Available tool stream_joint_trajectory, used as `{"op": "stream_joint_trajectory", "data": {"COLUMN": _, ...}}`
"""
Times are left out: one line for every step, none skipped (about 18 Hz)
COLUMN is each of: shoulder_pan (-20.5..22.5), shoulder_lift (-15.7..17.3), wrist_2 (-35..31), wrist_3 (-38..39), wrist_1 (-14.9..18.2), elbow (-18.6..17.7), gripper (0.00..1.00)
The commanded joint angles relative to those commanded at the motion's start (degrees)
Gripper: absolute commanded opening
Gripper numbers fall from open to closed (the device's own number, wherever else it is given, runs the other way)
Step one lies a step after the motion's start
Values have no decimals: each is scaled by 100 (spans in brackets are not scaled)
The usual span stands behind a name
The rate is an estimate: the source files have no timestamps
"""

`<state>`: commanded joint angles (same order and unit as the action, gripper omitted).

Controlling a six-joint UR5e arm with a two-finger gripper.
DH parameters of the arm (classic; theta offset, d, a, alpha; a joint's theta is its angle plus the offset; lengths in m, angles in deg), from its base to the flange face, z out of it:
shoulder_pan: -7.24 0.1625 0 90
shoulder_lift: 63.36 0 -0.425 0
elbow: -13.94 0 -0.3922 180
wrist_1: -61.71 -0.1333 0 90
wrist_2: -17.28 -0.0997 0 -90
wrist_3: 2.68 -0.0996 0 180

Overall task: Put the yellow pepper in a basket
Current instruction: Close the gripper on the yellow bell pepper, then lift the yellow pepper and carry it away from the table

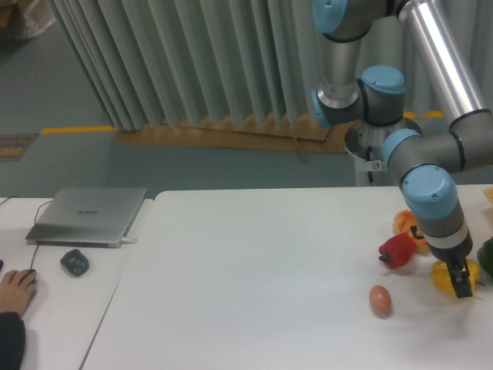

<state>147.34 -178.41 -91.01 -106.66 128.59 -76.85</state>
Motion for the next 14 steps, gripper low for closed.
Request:
{"op": "stream_joint_trajectory", "data": {"shoulder_pan": 9, "shoulder_lift": 9, "wrist_2": 0, "wrist_3": 9, "wrist_1": 0, "elbow": 9, "gripper": 62}}
{"op": "stream_joint_trajectory", "data": {"shoulder_pan": 9, "shoulder_lift": 9, "wrist_2": -9, "wrist_3": 26, "wrist_1": 0, "elbow": 9, "gripper": 59}}
{"op": "stream_joint_trajectory", "data": {"shoulder_pan": 9, "shoulder_lift": 17, "wrist_2": 0, "wrist_3": 61, "wrist_1": 0, "elbow": 9, "gripper": 59}}
{"op": "stream_joint_trajectory", "data": {"shoulder_pan": 9, "shoulder_lift": 35, "wrist_2": -9, "wrist_3": 88, "wrist_1": 9, "elbow": 17, "gripper": 59}}
{"op": "stream_joint_trajectory", "data": {"shoulder_pan": 17, "shoulder_lift": 96, "wrist_2": -26, "wrist_3": 88, "wrist_1": 26, "elbow": 26, "gripper": 58}}
{"op": "stream_joint_trajectory", "data": {"shoulder_pan": 18, "shoulder_lift": 166, "wrist_2": -35, "wrist_3": 88, "wrist_1": 52, "elbow": 26, "gripper": 57}}
{"op": "stream_joint_trajectory", "data": {"shoulder_pan": 18, "shoulder_lift": 219, "wrist_2": -26, "wrist_3": 88, "wrist_1": 157, "elbow": 18, "gripper": 57}}
{"op": "stream_joint_trajectory", "data": {"shoulder_pan": 26, "shoulder_lift": 289, "wrist_2": -18, "wrist_3": 97, "wrist_1": 245, "elbow": 18, "gripper": 57}}
{"op": "stream_joint_trajectory", "data": {"shoulder_pan": 26, "shoulder_lift": 351, "wrist_2": 0, "wrist_3": 97, "wrist_1": 316, "elbow": 18, "gripper": 57}}
{"op": "stream_joint_trajectory", "data": {"shoulder_pan": 35, "shoulder_lift": 421, "wrist_2": 52, "wrist_3": 158, "wrist_1": 421, "elbow": 44, "gripper": 57}}
{"op": "stream_joint_trajectory", "data": {"shoulder_pan": 44, "shoulder_lift": 552, "wrist_2": 157, "wrist_3": 237, "wrist_1": 491, "elbow": 53, "gripper": 57}}
{"op": "stream_joint_trajectory", "data": {"shoulder_pan": 96, "shoulder_lift": 649, "wrist_2": 341, "wrist_3": 333, "wrist_1": 579, "elbow": 44, "gripper": 57}}
{"op": "stream_joint_trajectory", "data": {"shoulder_pan": 210, "shoulder_lift": 720, "wrist_2": 543, "wrist_3": 360, "wrist_1": 702, "elbow": 35, "gripper": 57}}
{"op": "stream_joint_trajectory", "data": {"shoulder_pan": 359, "shoulder_lift": 816, "wrist_2": 719, "wrist_3": 343, "wrist_1": 851, "elbow": 35, "gripper": 57}}
